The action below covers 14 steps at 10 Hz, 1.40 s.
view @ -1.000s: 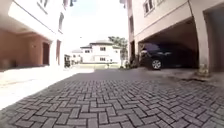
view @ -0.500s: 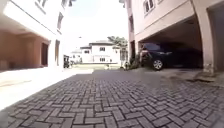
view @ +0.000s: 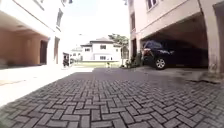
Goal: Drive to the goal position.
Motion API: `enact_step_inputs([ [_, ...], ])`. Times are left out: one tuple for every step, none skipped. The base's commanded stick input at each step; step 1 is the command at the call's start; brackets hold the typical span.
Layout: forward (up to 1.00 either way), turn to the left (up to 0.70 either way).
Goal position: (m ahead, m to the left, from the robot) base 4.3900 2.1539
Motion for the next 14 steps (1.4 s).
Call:
enact_step_inputs([
  [0.5, 0.0],
  [0.5, 0.0],
  [0.5, 0.0],
  [0.5, 0.0],
  [0.5, 0.0],
  [0.5, 0.0],
  [0.5, 0.0],
  [0.5, 0.0],
  [0.5, 0.0],
  [0.5, 0.0],
  [0.5, 0.0],
  [0.5, 0.0],
  [0.5, 0.0],
  [0.5, 0.0],
])
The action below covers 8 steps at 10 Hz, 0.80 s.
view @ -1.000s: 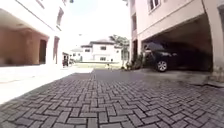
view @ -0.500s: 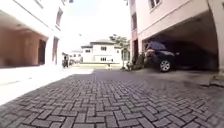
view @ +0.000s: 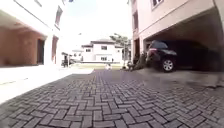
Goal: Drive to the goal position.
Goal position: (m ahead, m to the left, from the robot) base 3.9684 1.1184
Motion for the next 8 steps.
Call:
enact_step_inputs([
  [0.5, 0.0],
  [0.5, 0.0],
  [0.5, 0.0],
  [0.5, 0.0],
  [0.5, 0.0],
  [0.5, 0.0],
  [0.5, 0.0],
  [0.5, 0.0],
])
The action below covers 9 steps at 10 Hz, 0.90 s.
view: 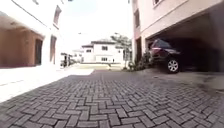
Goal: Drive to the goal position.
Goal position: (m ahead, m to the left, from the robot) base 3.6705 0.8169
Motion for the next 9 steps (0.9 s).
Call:
enact_step_inputs([
  [0.5, 0.0],
  [0.5, 0.0],
  [0.5, 0.0],
  [0.5, 0.0],
  [0.5, 0.0],
  [0.5, 0.0],
  [0.5, 0.0],
  [0.5, 0.0],
  [0.5, 0.0],
])
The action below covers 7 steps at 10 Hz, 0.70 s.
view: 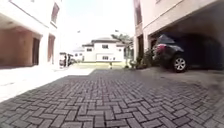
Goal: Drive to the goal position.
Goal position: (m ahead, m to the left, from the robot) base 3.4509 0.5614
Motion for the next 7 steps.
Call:
enact_step_inputs([
  [0.5, 0.0],
  [0.5, 0.0],
  [0.5, 0.0],
  [0.5, 0.0],
  [0.5, 0.0],
  [0.5, 0.0],
  [0.5, 0.0],
])
